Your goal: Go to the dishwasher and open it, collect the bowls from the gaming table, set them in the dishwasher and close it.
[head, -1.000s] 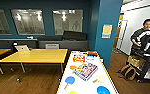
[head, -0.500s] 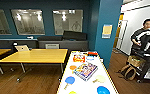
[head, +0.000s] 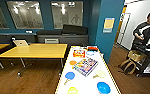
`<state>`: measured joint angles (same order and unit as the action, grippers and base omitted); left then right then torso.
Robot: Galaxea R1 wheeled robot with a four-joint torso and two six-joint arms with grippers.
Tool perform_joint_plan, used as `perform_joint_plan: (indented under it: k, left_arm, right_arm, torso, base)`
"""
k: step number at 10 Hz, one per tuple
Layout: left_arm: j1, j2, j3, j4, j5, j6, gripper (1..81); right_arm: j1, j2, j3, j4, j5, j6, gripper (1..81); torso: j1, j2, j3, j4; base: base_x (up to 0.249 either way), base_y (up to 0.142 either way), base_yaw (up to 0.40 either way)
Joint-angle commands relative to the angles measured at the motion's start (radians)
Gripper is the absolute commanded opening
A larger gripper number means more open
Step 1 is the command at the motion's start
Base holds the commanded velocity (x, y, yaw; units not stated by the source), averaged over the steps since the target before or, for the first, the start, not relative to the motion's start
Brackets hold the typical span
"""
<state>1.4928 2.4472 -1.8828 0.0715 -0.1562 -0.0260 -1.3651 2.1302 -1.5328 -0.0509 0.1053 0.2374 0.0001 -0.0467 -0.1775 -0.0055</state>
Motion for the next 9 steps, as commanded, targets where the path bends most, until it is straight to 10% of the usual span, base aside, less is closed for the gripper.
perform_joint_plan:
  k: [1,7,9]
  left_arm:
    - [-0.041,-0.005,0.022,0.007,0.043,0.003,81.1]
    - [-0.039,0.023,0.013,0.007,0.043,0.003,81.1]
    - [-0.038,0.029,0.007,0.007,0.041,0.004,81.1]
  right_arm:
    - [0.137,-0.145,0.108,0.02,-0.05,0.056,81.1]
    - [0.483,-0.278,0.157,0.019,-0.253,0.209,81.1]
    - [0.563,-0.267,0.159,0.023,-0.314,0.236,81.1]
  torso:
    - [0.0,0.0,0.004,0.0]
    - [0.001,0.0,-0.022,0.0]
    - [0.002,0.0,-0.097,0.0]
  base:
    - [0.0,0.0,0.0]
    - [0.0,0.0,0.0]
    - [0.0,0.0,0.0]
